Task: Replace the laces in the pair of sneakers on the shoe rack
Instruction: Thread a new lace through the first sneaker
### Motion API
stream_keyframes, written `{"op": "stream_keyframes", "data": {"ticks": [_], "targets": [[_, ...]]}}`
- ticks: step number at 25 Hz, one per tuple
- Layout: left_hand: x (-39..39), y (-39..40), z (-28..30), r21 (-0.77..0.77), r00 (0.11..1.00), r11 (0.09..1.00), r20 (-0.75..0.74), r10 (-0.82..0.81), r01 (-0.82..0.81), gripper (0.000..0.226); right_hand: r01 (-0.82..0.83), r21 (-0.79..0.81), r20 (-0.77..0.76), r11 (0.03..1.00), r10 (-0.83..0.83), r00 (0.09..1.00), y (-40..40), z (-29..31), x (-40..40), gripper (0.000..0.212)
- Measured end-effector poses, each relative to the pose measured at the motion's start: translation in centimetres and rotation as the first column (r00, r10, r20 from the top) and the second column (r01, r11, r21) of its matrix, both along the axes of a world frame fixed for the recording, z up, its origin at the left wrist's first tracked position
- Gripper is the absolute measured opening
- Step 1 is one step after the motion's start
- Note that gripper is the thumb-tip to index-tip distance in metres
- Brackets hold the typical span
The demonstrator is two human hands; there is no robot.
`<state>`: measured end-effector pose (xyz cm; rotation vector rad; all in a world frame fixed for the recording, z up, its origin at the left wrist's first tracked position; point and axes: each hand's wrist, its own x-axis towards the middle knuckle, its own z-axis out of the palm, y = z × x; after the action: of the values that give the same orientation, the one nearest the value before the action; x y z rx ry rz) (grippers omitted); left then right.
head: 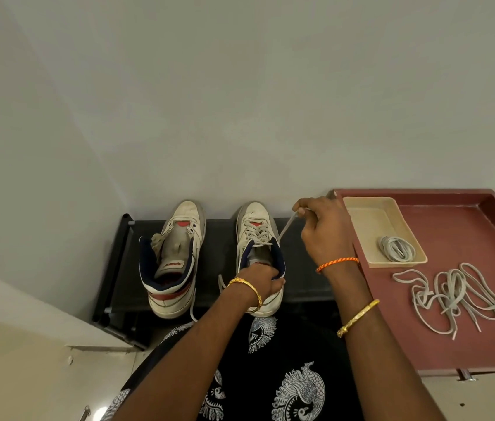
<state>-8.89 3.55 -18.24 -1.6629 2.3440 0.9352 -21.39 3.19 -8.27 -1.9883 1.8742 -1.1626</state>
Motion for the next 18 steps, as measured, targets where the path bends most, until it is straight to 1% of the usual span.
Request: {"op": "stream_keyframes", "data": {"ticks": [2, 3, 4, 5, 6, 7, 8, 9, 10, 11, 12, 13, 14, 15, 17, 18], "targets": [[0.2, 0.0, 0.2, 0.008, 1.0, 1.0, -0.012, -0.005, 0.005, 0.04, 0.062, -0.023, 0.047, 0.998, -0.061, 0.997, 0.4, -0.5, 0.2, 0.017], [0.4, 0.2, 0.3, -0.028, 0.998, 1.0, -0.057, -0.005, 0.003, 0.04, 0.106, -0.025, 0.056, 0.994, -0.104, 0.993, 0.5, -0.6, 0.0, 0.015], [0.7, 0.5, 0.7, -0.108, 0.989, 0.993, -0.148, 0.027, -0.043, 0.038, 0.149, -0.025, 0.047, 0.989, -0.147, 0.988, 0.2, -0.6, -0.3, 0.014], [1.1, 0.8, 1.2, -0.217, 0.958, 0.963, -0.271, 0.097, -0.159, 0.035, 0.176, -0.01, 0.014, 0.984, -0.175, 0.984, -0.2, -0.4, -0.7, 0.017], [1.5, 0.9, 1.6, -0.328, 0.892, 0.882, -0.411, 0.188, -0.337, 0.03, 0.178, 0.038, -0.022, 0.983, -0.177, 0.984, -0.6, -0.4, -0.9, 0.022], [2.0, 0.5, 1.7, -0.379, 0.799, 0.762, -0.529, 0.286, -0.525, 0.023, 0.153, 0.126, -0.021, 0.98, -0.151, 0.988, -1.1, -0.7, -0.9, 0.023], [2.5, -0.3, 1.6, -0.36, 0.704, 0.656, -0.597, 0.384, -0.663, 0.019, 0.102, 0.247, 0.008, 0.963, -0.108, 0.994, -1.7, -1.5, -0.8, 0.022], [3.0, -1.3, 1.4, -0.277, 0.633, 0.614, -0.598, 0.492, -0.739, 0.019, 0.044, 0.391, 0.015, 0.919, -0.055, 0.998, -2.2, -2.5, -0.3, 0.02], [3.5, -2.3, 0.9, -0.175, 0.612, 0.632, -0.533, 0.584, -0.755, 0.021, 0.001, 0.523, 0.006, 0.853, -0.005, 1.0, -2.6, -4.0, 0.1, 0.019], [3.6, -2.8, 0.5, -0.073, 0.634, 0.676, -0.435, 0.64, -0.733, 0.025, -0.017, 0.622, 0.0, 0.783, 0.022, 1.0, -2.6, -5.5, 0.5, 0.02], [3.6, -3.0, 0.2, 0.026, 0.661, 0.716, -0.362, 0.657, -0.697, 0.03, -0.024, 0.669, 0.031, 0.743, 0.005, 1.0, -2.6, -6.8, 0.8, 0.022], [3.6, -2.9, 0.1, 0.104, 0.659, 0.729, -0.354, 0.663, -0.677, 0.032, -0.032, 0.669, 0.102, 0.743, -0.049, 0.994, -2.5, -7.7, 1.0, 0.026], [3.7, -2.8, 0.3, 0.146, 0.635, 0.724, -0.387, 0.669, -0.674, 0.031, -0.036, 0.647, 0.191, 0.762, -0.116, 0.975, -2.3, -8.2, 1.0, 0.031], [3.9, -2.7, 0.4, 0.148, 0.611, 0.716, -0.423, 0.669, -0.682, 0.028, -0.023, 0.62, 0.245, 0.784, -0.166, 0.955, -2.1, -8.4, 1.1, 0.034], [4.2, -2.8, 0.3, 0.112, 0.565, 0.674, -0.457, 0.687, -0.73, 0.022, 0.017, 0.584, 0.275, 0.811, -0.217, 0.937, -1.9, -8.5, 1.1, 0.033], [4.3, -2.9, 0.4, 0.133, 0.506, 0.629, -0.479, 0.717, -0.766, 0.024, 0.037, 0.575, 0.268, 0.817, -0.231, 0.935, -1.8, -8.4, 1.3, 0.033]]}}
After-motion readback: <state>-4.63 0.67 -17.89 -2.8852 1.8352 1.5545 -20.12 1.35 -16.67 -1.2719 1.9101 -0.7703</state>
